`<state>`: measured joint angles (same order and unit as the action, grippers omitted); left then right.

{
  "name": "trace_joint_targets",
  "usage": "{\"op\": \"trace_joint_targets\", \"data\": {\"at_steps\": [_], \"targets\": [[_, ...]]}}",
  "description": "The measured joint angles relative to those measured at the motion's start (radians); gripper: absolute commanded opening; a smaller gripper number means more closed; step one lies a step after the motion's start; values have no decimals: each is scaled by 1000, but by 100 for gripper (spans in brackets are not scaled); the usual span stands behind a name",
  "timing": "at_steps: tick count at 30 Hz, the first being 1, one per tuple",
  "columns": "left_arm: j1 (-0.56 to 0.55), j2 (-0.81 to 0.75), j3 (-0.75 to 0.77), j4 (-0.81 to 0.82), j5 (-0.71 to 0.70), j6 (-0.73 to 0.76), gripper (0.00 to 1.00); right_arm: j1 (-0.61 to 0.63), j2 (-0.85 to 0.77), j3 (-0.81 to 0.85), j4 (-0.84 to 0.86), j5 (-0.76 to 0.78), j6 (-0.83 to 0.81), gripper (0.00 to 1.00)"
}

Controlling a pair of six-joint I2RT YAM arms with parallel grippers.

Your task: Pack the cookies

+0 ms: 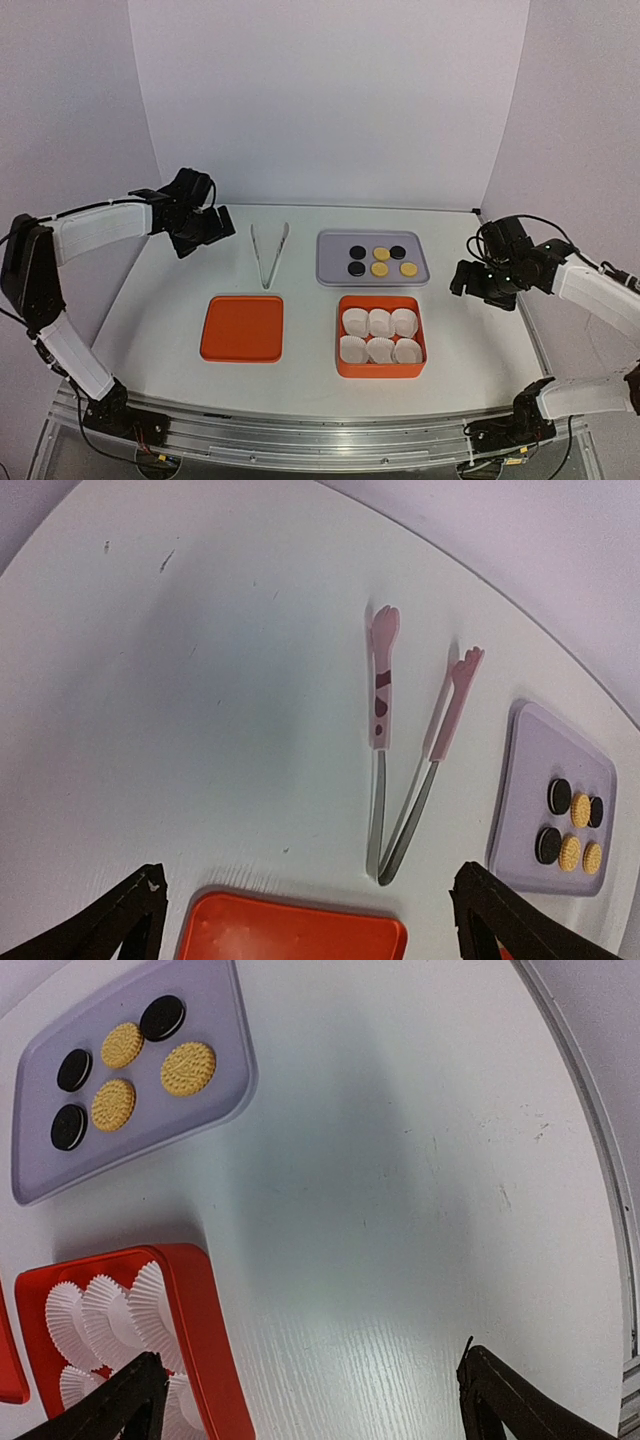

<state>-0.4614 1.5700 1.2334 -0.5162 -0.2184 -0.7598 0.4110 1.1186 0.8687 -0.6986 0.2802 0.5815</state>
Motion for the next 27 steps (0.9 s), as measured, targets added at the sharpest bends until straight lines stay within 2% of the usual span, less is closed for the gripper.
{"op": "trace_joint_targets", "data": {"at_steps": [4,10,15,21,27], "targets": [[1,201,160,3,-4,3,96,0,40,8,6,-37,-9,96],[7,495,417,14,14,53,87,0,43,8,9,-48,-8,95],[7,677,596,-5,24,90,74,0,42,8,9,-47,-6,94],[10,816,759,-37,14,117,62,0,42,8,9,-44,-6,93],[11,874,805,-54,12,116,47,0,42,8,10,-40,-6,93]]}}
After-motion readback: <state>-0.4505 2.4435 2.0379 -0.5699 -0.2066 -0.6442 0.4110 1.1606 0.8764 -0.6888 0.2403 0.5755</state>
